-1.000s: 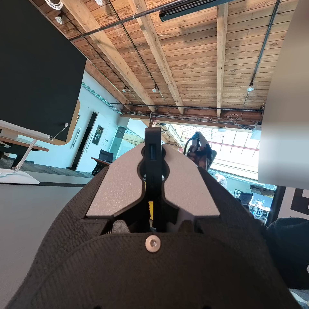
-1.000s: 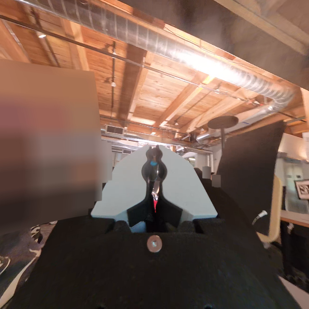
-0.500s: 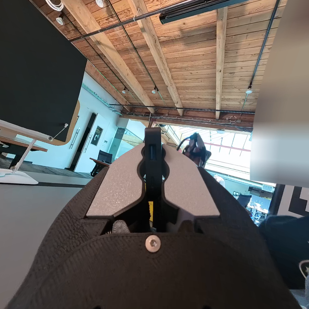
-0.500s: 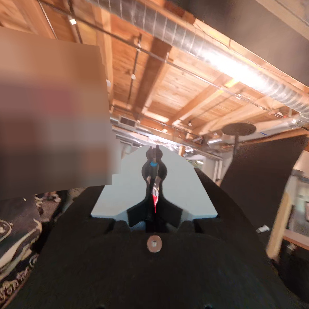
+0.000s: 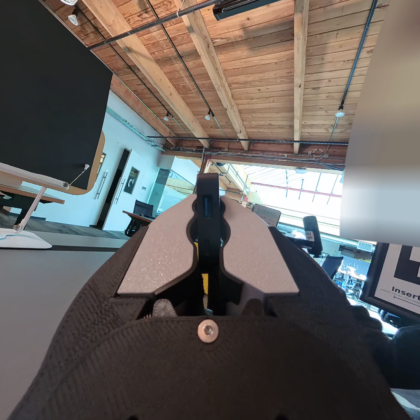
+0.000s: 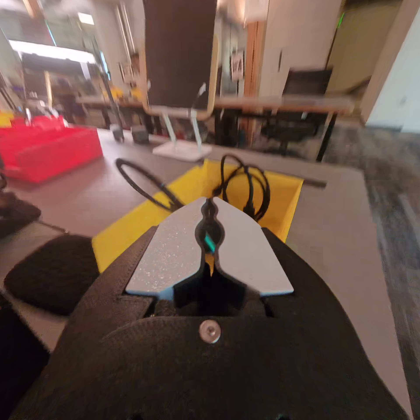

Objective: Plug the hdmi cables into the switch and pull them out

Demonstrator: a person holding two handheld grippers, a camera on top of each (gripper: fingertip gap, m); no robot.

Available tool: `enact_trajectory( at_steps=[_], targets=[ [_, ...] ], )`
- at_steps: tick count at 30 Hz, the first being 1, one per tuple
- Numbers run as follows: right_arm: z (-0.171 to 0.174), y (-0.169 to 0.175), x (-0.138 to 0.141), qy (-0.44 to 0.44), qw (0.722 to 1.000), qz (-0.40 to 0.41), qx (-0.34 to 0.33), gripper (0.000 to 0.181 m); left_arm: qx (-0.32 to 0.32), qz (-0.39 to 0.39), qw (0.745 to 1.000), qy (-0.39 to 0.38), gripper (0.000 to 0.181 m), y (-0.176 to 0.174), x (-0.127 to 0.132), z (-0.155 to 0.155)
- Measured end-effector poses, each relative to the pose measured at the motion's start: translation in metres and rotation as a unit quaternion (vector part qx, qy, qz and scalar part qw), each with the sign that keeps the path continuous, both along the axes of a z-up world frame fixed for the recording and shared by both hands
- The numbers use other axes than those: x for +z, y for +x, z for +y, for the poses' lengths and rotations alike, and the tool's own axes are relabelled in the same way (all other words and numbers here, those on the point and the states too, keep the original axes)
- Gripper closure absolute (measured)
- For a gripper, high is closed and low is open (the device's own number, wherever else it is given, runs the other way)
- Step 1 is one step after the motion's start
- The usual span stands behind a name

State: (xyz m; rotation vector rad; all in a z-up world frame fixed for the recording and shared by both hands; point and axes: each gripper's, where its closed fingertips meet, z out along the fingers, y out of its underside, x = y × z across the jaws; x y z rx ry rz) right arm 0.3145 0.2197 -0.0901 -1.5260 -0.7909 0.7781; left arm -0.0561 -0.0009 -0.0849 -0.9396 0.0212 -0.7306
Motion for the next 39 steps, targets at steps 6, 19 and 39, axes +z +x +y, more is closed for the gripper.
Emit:
enact_trajectory(
  at_steps=[6, 19, 39],
  targets=[
    [-0.005, -0.013, -0.073, -0.119, 0.975, -0.188, 0.011, 0.18, -0.001, 0.003, 1.0, 0.001, 0.167, 0.002, 0.0, 0.0],
    [-0.144, -0.021, -0.076, -0.145, 0.865, -0.432, 0.208, 0.109, -0.002, 0.016, 1.0, 0.005, 0.167, 0.007, 0.0, -0.003],
    [-0.167, 0.083, -0.173, -0.175, 0.723, -0.647, 0.166, 0.16, -0.015, 0.005, 1.0, -0.007, 0.168, 0.007, -0.002, 0.003]
  ],
)
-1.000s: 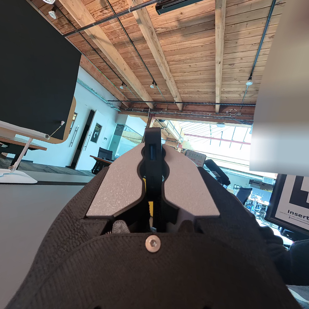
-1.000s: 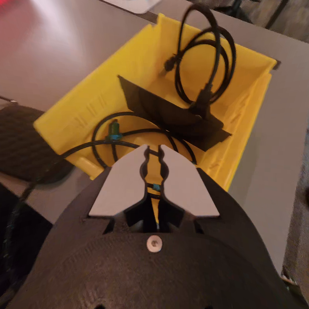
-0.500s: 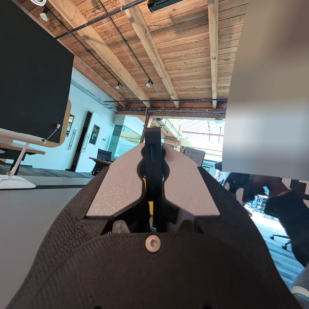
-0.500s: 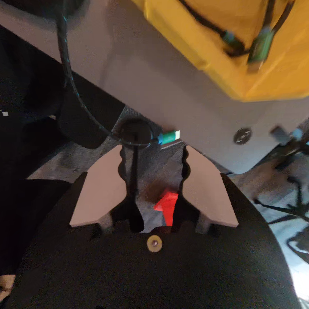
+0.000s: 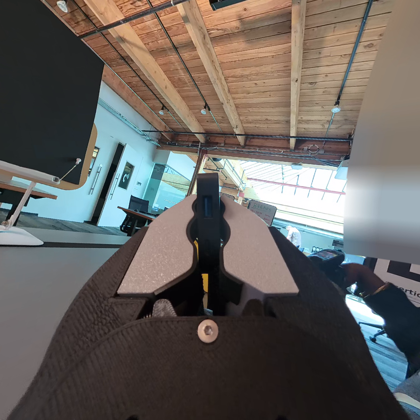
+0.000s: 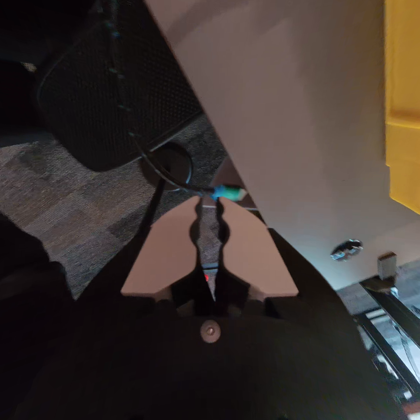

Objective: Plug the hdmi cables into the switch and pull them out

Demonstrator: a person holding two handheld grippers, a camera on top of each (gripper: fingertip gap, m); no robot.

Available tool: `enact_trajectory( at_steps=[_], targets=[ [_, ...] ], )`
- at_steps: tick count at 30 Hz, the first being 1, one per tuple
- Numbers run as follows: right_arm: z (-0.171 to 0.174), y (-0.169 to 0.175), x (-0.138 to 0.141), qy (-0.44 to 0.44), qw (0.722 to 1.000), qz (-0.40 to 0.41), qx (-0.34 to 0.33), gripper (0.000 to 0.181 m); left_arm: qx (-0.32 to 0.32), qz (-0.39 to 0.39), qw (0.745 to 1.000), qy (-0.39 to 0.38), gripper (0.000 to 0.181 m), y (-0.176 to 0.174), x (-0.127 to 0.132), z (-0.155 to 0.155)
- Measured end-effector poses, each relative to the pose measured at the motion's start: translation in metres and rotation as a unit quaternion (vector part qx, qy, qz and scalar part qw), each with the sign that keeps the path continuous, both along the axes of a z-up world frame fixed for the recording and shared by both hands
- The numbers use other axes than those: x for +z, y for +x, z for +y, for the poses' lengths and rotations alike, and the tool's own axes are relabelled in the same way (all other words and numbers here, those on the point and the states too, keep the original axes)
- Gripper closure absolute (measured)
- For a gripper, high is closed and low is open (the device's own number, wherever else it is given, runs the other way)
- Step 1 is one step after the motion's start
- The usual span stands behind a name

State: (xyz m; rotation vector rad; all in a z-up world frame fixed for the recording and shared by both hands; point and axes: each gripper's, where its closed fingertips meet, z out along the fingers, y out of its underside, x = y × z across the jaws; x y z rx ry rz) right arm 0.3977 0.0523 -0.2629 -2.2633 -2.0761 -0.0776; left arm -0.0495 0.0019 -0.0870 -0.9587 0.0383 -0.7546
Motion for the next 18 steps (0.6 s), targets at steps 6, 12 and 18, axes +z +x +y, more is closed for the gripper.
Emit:
enact_trajectory(
  at_steps=[6, 12, 18],
  targets=[
    [0.011, -0.02, 0.01, 0.019, 0.997, 0.077, 0.007, 0.173, 0.003, 0.005, 1.0, 0.001, 0.167, 0.001, 0.0, 0.0],
    [-0.027, -0.078, 0.028, -0.185, 0.951, 0.211, -0.13, 0.092, -0.002, 0.004, 1.0, -0.002, 0.167, 0.002, -0.001, 0.0],
    [0.019, -0.079, -0.005, -0.103, 0.941, 0.191, -0.258, 0.148, -0.006, 0.0, 1.0, -0.003, 0.168, 0.002, -0.001, 0.0]
  ],
)
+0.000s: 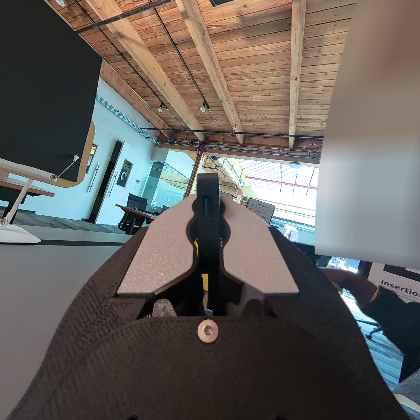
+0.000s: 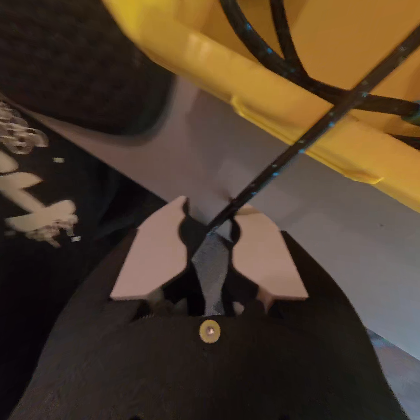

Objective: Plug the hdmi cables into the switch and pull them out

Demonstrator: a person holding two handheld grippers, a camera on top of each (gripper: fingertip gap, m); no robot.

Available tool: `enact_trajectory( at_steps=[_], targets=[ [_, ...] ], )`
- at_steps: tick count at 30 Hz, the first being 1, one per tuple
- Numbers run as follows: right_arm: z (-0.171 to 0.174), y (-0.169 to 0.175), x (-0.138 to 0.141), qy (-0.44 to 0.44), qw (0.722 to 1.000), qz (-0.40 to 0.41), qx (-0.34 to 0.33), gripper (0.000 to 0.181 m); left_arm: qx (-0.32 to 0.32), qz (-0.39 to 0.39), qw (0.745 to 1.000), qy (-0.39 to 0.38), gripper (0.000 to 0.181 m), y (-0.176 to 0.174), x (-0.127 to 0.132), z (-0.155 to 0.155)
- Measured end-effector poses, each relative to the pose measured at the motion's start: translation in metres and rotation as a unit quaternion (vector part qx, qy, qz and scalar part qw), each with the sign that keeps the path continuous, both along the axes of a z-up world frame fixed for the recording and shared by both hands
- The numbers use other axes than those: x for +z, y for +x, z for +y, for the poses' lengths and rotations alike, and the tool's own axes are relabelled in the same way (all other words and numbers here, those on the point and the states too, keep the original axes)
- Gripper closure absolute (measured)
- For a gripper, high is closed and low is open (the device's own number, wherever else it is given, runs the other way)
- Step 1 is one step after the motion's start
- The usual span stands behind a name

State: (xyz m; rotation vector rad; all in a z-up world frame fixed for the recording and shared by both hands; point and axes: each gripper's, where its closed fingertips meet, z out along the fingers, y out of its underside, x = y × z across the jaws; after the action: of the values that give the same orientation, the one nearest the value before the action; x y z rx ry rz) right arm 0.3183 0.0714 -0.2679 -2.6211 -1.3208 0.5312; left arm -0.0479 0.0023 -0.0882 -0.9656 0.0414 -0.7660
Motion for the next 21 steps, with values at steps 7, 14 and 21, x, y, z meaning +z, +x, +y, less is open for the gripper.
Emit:
enact_trajectory(
  at_steps=[7, 14, 21],
  targets=[
    [0.019, -0.001, 0.073, 0.158, 0.987, 0.024, 0.031, 0.181, -0.001, 0.005, 1.0, 0.0, 0.167, 0.002, 0.0, 0.0],
    [0.053, -0.028, 0.22, 0.411, 0.894, 0.175, 0.042, 0.181, -0.005, 0.004, 1.0, -0.001, 0.168, 0.004, -0.001, -0.001],
    [0.073, -0.06, 0.288, 0.503, 0.786, 0.346, 0.098, 0.181, -0.005, 0.003, 1.0, -0.001, 0.168, 0.004, -0.001, -0.001]
  ],
)
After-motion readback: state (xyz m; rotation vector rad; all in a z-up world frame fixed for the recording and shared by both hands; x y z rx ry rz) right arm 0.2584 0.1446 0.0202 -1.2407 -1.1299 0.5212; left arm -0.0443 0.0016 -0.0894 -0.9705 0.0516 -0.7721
